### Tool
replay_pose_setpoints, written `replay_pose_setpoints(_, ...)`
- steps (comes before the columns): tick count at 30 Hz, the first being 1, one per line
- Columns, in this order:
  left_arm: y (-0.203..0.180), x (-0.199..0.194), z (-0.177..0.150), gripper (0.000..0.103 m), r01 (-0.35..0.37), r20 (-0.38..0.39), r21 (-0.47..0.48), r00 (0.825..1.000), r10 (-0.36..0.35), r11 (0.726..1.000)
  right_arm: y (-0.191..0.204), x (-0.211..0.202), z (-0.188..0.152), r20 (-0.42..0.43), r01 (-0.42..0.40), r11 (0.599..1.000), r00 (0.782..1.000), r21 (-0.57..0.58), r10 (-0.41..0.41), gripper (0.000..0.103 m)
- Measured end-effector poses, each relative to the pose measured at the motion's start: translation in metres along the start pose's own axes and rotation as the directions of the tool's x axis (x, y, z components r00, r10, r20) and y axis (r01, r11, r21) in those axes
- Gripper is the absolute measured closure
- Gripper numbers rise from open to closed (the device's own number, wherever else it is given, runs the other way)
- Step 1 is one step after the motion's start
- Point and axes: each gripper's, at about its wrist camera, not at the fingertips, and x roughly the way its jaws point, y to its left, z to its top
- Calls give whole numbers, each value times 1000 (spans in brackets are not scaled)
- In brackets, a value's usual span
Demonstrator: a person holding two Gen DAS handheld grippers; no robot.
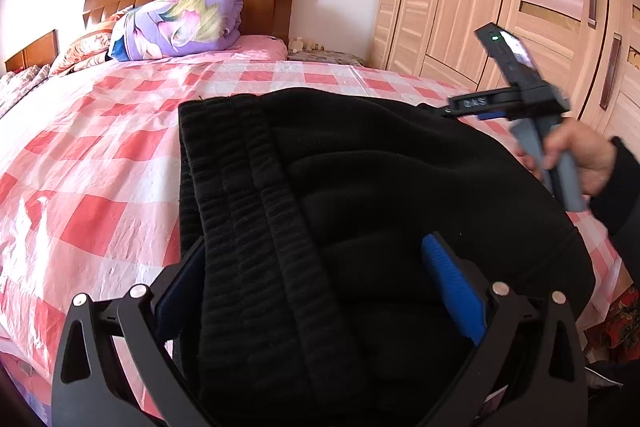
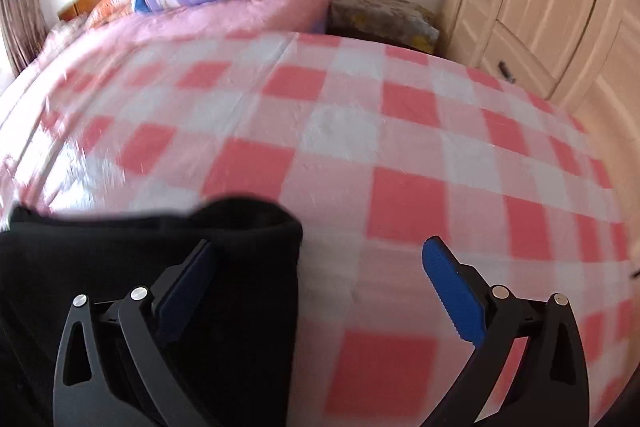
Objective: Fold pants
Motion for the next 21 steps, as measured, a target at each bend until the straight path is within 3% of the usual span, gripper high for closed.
replay_pose_setpoints(2, 1, 0, 1, 1, 11, -10, 3, 1000, -11, 1000, -12, -12, 3, 22, 34, 993, 999, 109, -37, 5)
replay_pose_setpoints(4, 3, 1, 3, 1, 22, -27, 2, 999, -22, 1000, -18, -34, -4, 81, -98, 983, 993, 153, 86, 5)
replay_pose_setpoints(8, 10, -7, 15, 1, 26, -40, -37, 999, -28, 999, -4, -100, -39, 202, -190, 981, 963, 41, 178, 5)
replay_pose_setpoints(11, 24, -37, 23, 2, 60, 79, -116, 996, -51, 991, 3, -135, -69, 241, -203, 979, 949, -36, 205, 4)
replay_pose_setpoints(13, 32, -56, 27, 2, 76, 145, -150, 988, -54, 986, 7, -149, -91, 235, -216, 973, 945, -84, 230, 4)
replay_pose_setpoints(15, 39, -69, 29, 2, 47, 166, -158, 986, -20, 986, 11, -156, -107, 221, -215, 971, 947, -104, 234, 4)
replay_pose_setpoints(18, 39, -69, 23, 2, 0, 136, -150, 991, 21, 989, 21, -155, -130, 201, -204, 968, 952, -148, 231, 4)
replay_pose_setpoints(21, 28, -56, 16, 2, -22, 75, -134, 997, 33, 991, 34, -144, -154, 156, -152, 967, 970, -205, 186, 4)
